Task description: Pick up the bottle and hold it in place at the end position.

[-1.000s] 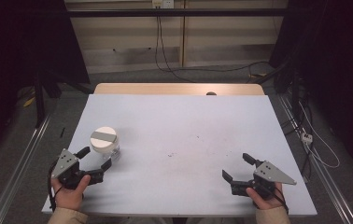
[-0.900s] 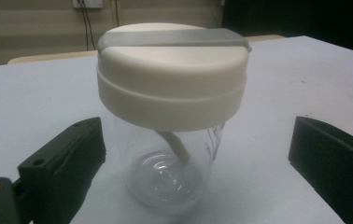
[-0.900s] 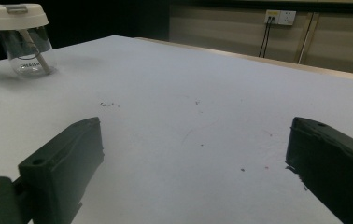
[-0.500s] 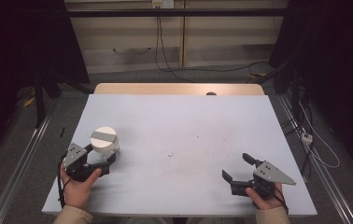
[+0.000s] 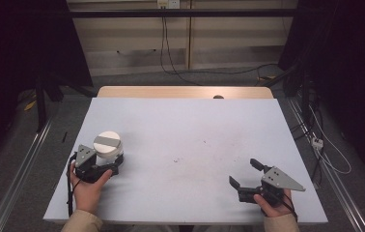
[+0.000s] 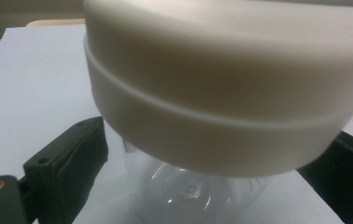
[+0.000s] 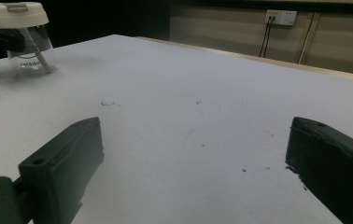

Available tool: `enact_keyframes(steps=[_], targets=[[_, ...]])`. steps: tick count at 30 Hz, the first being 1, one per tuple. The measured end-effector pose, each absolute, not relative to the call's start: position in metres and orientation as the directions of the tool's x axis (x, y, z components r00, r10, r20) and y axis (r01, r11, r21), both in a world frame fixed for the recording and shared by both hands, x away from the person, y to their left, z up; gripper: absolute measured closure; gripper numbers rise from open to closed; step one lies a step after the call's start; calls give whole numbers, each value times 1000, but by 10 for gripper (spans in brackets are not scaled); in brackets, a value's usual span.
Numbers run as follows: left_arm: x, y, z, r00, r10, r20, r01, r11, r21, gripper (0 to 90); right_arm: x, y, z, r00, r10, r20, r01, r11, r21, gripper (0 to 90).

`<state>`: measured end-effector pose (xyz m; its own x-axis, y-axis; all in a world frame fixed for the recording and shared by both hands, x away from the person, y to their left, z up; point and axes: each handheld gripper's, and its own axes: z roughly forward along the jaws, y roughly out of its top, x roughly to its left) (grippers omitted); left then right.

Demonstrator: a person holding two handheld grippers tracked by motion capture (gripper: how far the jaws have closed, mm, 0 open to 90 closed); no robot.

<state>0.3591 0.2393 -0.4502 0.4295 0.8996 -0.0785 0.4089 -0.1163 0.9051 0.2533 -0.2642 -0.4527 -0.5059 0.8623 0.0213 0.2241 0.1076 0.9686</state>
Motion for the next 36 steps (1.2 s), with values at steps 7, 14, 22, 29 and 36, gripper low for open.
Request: enact_keyframes(steps=[7, 14, 22, 29, 36], targets=[[362, 233, -451, 415, 906, -76, 409, -111, 906, 53, 253, -264, -453, -507, 862, 24, 224, 105, 969, 36], [364, 229, -452, 376, 924, -64, 407, -103, 908, 59, 254, -265, -453, -506, 862, 25, 221, 101, 970, 36], [366, 222, -452, 354, 934, -45, 393, -105, 914, 100, 253, -265, -452, -506, 862, 27, 221, 99, 970, 37], [369, 219, -452, 345, 938, -27, 384, -115, 916, 157, 254, -265, -452, -507, 862, 27, 222, 100, 970, 37], [370, 222, -451, 361, 933, -16, 354, -121, 927, 184, 254, -265, -452, -508, 861, 25, 218, 101, 971, 38]])
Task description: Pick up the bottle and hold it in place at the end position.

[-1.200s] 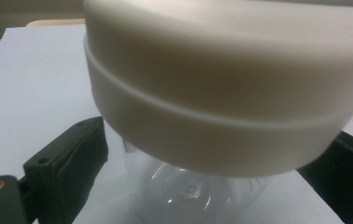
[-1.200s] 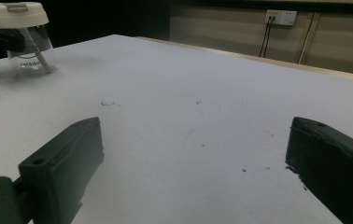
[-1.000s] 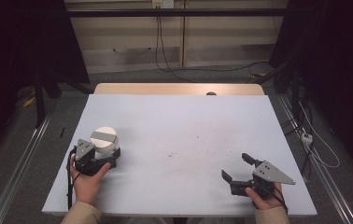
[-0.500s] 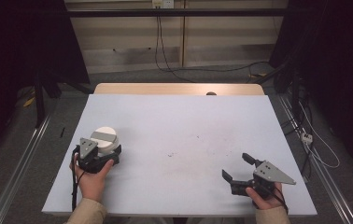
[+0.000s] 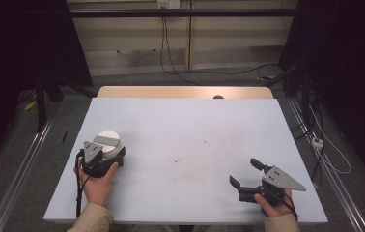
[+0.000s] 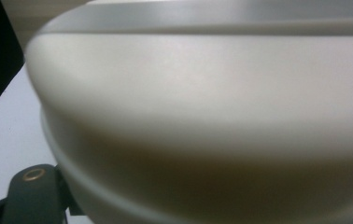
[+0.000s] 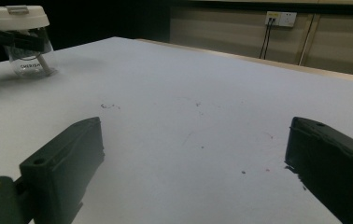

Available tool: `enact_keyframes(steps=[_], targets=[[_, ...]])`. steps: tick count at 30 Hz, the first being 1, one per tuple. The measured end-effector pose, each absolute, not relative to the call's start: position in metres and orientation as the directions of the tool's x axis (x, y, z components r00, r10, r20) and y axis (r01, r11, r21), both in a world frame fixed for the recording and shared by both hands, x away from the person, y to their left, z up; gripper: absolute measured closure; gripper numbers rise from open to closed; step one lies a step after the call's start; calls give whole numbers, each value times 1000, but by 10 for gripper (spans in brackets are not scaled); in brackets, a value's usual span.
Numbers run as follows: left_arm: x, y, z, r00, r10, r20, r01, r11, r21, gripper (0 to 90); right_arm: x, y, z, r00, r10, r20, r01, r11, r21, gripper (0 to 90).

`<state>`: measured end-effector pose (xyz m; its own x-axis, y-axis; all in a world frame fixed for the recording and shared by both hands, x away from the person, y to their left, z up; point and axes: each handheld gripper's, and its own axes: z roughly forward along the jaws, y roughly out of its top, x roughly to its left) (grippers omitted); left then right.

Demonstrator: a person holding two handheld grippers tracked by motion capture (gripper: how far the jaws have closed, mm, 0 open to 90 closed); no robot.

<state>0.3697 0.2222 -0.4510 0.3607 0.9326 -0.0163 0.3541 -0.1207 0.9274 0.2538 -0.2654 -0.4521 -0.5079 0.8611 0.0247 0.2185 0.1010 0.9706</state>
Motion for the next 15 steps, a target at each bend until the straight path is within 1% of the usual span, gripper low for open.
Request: enact_keyframes(steps=[2, 5, 10, 13, 15], targets=[[370, 223, -451, 373, 928, -6, 341, -131, 931, 184, 254, -265, -452, -509, 861, 24, 216, 100, 971, 38], [371, 225, -450, 402, 915, -44, 337, -104, 936, 183, 254, -266, -452, -509, 861, 25, 215, 99, 972, 38], [371, 224, -446, 435, 899, -42, 312, -107, 944, 184, 254, -265, -452, -510, 860, 24, 215, 100, 971, 38], [372, 219, -443, 493, 870, -35, 291, -126, 948, 184, 254, -265, -452, -509, 860, 26, 216, 98, 972, 38], [373, 217, -442, 510, 860, -35, 285, -130, 950, 184, 254, -265, -452, -510, 860, 24, 214, 100, 972, 38]])
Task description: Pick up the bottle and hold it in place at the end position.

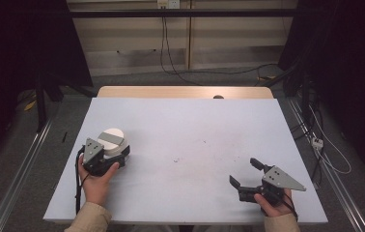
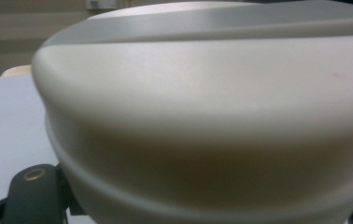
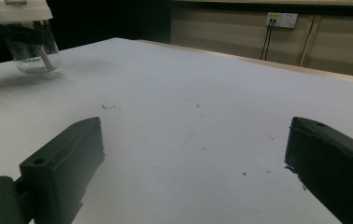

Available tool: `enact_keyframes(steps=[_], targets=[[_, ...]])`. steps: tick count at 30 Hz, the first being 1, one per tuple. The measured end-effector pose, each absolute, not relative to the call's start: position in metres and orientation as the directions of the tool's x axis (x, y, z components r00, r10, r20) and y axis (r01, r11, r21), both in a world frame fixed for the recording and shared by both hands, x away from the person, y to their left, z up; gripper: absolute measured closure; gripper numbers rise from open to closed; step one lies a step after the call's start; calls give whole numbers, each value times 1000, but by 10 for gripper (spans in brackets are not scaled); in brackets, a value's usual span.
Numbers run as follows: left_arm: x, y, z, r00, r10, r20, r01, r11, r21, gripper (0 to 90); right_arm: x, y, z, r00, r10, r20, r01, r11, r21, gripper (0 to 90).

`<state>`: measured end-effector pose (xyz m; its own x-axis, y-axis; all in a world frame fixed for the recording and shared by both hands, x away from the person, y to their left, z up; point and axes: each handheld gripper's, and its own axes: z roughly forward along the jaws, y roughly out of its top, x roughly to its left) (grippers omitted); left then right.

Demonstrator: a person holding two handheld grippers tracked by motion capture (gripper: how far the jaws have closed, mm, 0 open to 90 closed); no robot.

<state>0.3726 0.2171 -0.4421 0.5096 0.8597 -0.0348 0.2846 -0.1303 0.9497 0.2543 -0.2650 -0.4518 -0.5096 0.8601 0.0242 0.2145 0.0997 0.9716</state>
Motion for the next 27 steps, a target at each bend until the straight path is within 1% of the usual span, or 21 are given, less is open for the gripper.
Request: enact_keyframes(steps=[4, 9, 27], targets=[[374, 209, -439, 571, 821, -17, 254, -157, 954, 184, 255, -265, -452, -508, 861, 26, 216, 98, 972, 38], [376, 205, -436, 603, 798, -15, 246, -169, 954, 184, 255, -264, -452, -510, 860, 25, 215, 99, 971, 38], [393, 180, -429, 648, 761, -22, 244, -181, 953, 184, 257, -262, -452, -517, 856, 15, 213, 112, 971, 38]])
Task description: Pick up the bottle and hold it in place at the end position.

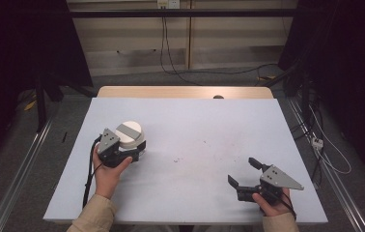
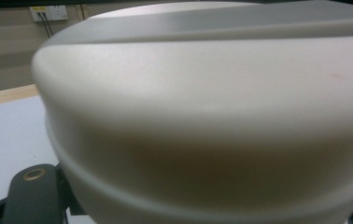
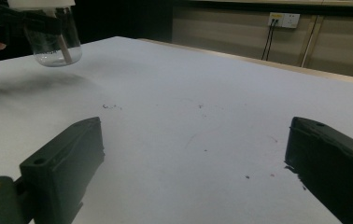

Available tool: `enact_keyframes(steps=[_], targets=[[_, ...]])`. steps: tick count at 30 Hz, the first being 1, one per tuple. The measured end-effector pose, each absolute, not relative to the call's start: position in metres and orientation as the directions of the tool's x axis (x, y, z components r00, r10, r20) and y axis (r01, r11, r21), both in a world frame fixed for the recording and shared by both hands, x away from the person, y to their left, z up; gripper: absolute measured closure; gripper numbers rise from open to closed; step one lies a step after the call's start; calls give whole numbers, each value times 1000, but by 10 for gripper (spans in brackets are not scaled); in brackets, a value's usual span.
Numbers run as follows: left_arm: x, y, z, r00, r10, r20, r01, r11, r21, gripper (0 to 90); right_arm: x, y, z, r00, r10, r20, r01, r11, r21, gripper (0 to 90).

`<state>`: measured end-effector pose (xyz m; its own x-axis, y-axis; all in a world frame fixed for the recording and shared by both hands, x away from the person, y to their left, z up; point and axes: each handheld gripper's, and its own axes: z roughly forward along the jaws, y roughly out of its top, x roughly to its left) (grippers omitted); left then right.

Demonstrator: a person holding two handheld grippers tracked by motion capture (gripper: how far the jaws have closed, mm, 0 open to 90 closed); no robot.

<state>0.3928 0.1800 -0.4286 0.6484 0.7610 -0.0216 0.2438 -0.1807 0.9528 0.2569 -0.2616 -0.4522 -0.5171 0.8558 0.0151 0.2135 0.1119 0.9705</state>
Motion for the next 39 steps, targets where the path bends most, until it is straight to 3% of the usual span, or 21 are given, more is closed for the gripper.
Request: enact_keyframes(steps=[39], targets=[[418, 130, -422, 722, 692, -18, 240, -225, 945, 185, 258, -260, -453, -524, 851, 17, 215, 113, 970, 39]])
